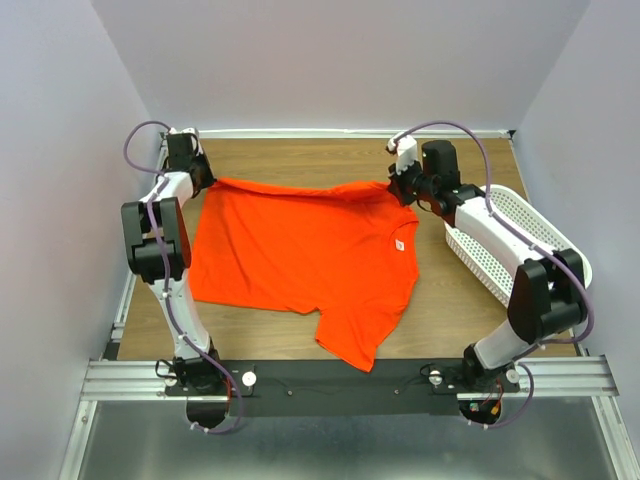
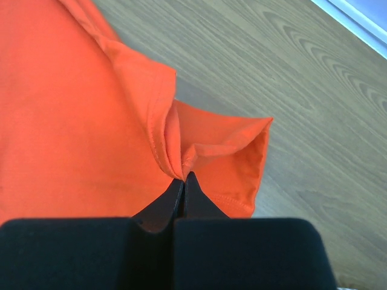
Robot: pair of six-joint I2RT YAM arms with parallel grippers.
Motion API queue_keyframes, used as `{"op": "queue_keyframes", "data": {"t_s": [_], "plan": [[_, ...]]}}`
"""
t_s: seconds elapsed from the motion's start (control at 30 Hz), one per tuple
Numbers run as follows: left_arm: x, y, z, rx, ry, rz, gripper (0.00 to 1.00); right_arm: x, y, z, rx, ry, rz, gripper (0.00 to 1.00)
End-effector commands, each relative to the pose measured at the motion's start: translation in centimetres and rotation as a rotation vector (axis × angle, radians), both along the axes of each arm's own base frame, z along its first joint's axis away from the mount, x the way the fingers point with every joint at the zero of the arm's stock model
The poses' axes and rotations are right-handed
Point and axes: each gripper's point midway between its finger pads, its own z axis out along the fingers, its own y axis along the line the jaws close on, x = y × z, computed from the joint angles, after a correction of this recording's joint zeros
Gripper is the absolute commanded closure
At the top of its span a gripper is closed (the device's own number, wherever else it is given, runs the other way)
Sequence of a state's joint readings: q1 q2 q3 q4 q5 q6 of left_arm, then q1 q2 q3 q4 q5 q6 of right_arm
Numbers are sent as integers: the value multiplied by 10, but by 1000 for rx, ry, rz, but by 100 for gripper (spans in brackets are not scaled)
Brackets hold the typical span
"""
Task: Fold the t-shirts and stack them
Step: Fold the tshirt
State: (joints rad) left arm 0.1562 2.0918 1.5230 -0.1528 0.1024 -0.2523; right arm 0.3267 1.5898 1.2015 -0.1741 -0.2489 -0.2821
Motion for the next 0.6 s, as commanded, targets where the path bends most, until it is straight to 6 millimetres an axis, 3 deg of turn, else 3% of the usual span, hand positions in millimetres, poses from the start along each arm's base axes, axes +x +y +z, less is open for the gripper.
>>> {"op": "queue_keyframes", "data": {"t_s": [0.0, 0.13, 0.4, 0.57], "plan": [[-8, 14, 31, 44, -62, 57, 100, -10, 0, 8, 7, -17, 10, 100], [-18, 17, 36, 60, -64, 75, 100, -16, -2, 10, 11, -21, 9, 99], [-34, 17, 21, 66, -16, 80, 100, -26, -4, 7, 21, -8, 6, 99], [-40, 16, 23, 67, -15, 81, 100, -33, -4, 8, 28, -9, 9, 99]]}}
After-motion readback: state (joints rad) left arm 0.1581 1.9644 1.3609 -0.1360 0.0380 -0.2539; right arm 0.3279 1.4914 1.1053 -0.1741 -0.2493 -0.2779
